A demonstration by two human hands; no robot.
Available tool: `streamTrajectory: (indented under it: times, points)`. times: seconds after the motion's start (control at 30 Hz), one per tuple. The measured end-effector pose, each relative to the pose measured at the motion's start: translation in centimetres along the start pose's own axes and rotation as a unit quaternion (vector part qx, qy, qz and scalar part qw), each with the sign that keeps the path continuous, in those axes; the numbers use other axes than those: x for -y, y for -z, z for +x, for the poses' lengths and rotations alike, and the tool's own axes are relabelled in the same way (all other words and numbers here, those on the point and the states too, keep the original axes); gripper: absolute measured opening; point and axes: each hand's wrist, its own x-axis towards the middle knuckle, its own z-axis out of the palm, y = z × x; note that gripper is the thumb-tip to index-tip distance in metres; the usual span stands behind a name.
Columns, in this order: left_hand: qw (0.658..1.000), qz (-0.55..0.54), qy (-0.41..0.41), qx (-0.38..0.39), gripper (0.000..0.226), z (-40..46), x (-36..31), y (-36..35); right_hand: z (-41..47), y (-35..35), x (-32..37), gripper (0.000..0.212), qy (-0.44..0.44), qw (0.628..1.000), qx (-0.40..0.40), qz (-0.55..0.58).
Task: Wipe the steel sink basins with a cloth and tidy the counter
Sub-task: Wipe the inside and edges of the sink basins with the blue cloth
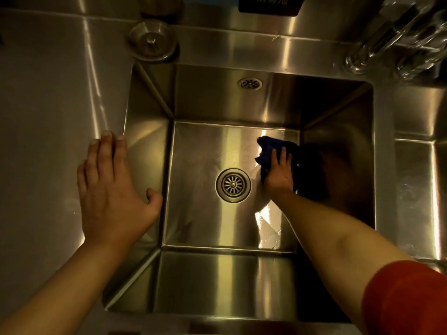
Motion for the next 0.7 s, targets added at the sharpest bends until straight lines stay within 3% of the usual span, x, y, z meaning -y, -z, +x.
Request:
streamTrajectory:
  times: [0.17,0.3,0.5,0.63,0.7]
  points:
    - [1.0,0.001,0.005,0.008,0.108,-0.1,-0.3,0.4,1.5,-1.5,7.2,0.075,0.052,0.998,-0.025,0.017]
    - [1.0,0.008,-0.006,0.005,0.107,-0.2,0.0,0.2,-1.0,-5.5,13.2,0.071,0.2,0.98,0.005,0.0]
    - [1.0,-0.001,-0.004,0.007,0.109,-0.2,0.1,0.1,-9.0,-13.7,15.7,0.065,0.4,0.903,0.119,-0.105]
    - [1.0,0.003,-0.003,0.007,0.11,-0.2,0.0,0.2,-12.1,-15.4,10.2,0.066,0.518,0.812,0.209,-0.168]
    - [1.0,0.004,-0.002,0.009,0.11,-0.2,0.0,0.2,-12.0,-14.3,6.2,0.065,0.538,0.795,0.221,-0.173]
